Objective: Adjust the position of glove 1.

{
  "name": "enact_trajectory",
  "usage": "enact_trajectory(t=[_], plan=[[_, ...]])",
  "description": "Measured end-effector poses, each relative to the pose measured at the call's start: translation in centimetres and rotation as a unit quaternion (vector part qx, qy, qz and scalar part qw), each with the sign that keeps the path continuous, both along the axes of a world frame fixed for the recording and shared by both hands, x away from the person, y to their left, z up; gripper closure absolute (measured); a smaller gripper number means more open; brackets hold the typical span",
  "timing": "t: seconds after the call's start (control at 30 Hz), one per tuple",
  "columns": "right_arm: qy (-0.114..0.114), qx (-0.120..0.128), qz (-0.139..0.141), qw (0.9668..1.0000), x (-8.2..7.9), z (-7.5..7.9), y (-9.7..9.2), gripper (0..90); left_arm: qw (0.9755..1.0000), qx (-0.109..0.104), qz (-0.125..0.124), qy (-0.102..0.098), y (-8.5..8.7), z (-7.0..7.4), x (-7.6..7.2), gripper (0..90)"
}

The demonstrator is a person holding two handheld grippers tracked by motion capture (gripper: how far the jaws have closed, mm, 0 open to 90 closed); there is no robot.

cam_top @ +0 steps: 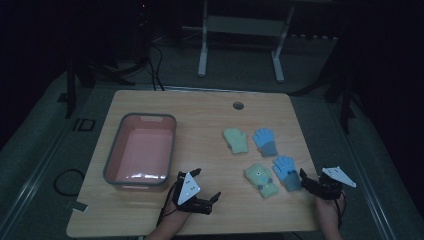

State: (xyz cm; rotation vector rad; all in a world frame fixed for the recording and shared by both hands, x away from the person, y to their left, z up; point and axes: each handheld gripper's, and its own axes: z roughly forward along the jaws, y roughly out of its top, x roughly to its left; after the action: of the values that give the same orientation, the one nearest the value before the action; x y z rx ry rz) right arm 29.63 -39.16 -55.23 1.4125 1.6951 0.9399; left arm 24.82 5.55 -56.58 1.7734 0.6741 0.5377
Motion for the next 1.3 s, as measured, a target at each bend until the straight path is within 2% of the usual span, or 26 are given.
enact_trajectory(t=[0.23, 0.37, 0.47, 0.6, 0.67, 0.77, 0.93, 1.03, 1.07, 1.13, 1.17, 1.2, 1.3], plan=[[0.002, 0.001, 0.001, 1.0, 0.0, 0.0, 0.0, 12.7, 1.0, 0.001, 0.0, -0.001, 0.0, 0.0, 0.0, 1.4], [0.011, 0.004, 0.001, 0.9999, -0.1, 0.2, 0.0, 12.6, 1.0, 0.001, 0.001, 0.0, 0.0, 0.0, 0.0, 1.4], [0.02, 0.006, 0.011, 0.9997, -0.1, 0.6, 0.2, 12.5, 1.0, 0.002, 0.001, -0.002, -0.1, 0.0, 0.0, 1.4], [0.021, -0.003, 0.021, 0.9996, 0.0, 1.6, 0.5, 11.8, 1.0, 0.003, 0.001, -0.005, -0.1, 0.0, -0.1, 1.4], [0.006, -0.017, 0.024, 0.9995, 0.1, 2.9, 0.9, 11.7, 1.0, 0.002, 0.001, -0.004, -0.1, 0.0, -0.1, 1.4], [-0.002, -0.021, 0.026, 0.9994, 0.1, 4.1, 1.1, 11.8, 1.0, 0.002, 0.001, -0.004, -0.1, 0.0, -0.1, 1.5], [0.022, -0.007, 0.055, 0.9982, 0.8, 5.9, 1.5, 13.6, 1.0, 0.003, 0.0, -0.005, -0.1, 0.0, -0.1, 1.5], [0.019, -0.023, 0.064, 0.9975, 1.1, 6.7, 2.5, 13.0, 1.0, 0.003, 0.0, -0.005, -0.1, 0.0, -0.1, 1.4], [0.018, -0.023, 0.076, 0.9967, 1.2, 6.9, 2.8, 11.2, 1.0, 0.004, 0.0, -0.005, -0.1, 0.0, -0.1, 1.4], [0.018, -0.019, 0.093, 0.9953, 1.3, 7.4, 3.4, 12.8, 1.0, 0.003, -0.001, -0.005, -0.1, 0.0, -0.1, 1.4], [0.029, -0.017, 0.106, 0.9939, 1.5, 7.6, 3.7, 16.5, 1.0, 0.002, -0.003, -0.005, -0.1, 0.0, -0.1, 1.4], [0.041, -0.007, 0.12, 0.9918, 1.8, 7.8, 3.9, 17.4, 1.0, 0.0, -0.005, -0.003, -0.1, 0.0, -0.1, 1.4], [0.064, 0.032, 0.128, 0.9892, 2.5, 8.1, 4.3, 19.0, 1.0, 0.0, -0.007, -0.004, -0.1, 0.0, -0.1, 1.4]])
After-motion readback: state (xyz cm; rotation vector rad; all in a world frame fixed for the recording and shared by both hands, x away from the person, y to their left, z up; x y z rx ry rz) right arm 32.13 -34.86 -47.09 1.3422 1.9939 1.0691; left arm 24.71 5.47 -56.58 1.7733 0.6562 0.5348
